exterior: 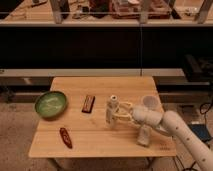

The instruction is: Stand the bottle upright

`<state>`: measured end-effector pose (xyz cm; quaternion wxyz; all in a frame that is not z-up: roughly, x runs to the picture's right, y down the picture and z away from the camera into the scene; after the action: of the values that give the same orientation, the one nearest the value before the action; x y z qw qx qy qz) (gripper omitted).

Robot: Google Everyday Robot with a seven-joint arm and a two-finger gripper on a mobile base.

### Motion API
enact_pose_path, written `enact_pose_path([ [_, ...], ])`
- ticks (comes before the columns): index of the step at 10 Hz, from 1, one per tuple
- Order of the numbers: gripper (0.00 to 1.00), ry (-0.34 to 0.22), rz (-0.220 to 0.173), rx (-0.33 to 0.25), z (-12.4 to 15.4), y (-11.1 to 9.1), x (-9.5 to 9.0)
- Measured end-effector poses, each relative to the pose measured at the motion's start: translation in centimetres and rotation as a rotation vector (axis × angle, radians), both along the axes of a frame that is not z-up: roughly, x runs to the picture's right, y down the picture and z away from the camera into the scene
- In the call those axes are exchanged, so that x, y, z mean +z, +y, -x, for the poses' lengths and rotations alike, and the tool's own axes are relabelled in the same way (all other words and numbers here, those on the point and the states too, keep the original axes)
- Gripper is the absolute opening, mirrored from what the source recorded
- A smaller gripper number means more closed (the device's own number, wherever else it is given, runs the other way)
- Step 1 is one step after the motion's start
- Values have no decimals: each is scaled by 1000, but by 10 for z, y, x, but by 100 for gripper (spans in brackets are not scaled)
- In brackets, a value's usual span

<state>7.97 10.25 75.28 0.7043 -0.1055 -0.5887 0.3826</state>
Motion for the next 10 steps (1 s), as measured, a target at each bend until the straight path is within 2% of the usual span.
enact_pose_path([
  [2, 0, -22, -40, -6, 0, 8, 12],
  [4, 0, -22, -64, -12, -6, 10, 17],
  [7, 2, -26, -71, -36, -3, 12, 21],
  [8, 8, -27, -65, -40, -3, 14, 23],
  [10, 27, -24, -53, -46, -4, 17, 26],
])
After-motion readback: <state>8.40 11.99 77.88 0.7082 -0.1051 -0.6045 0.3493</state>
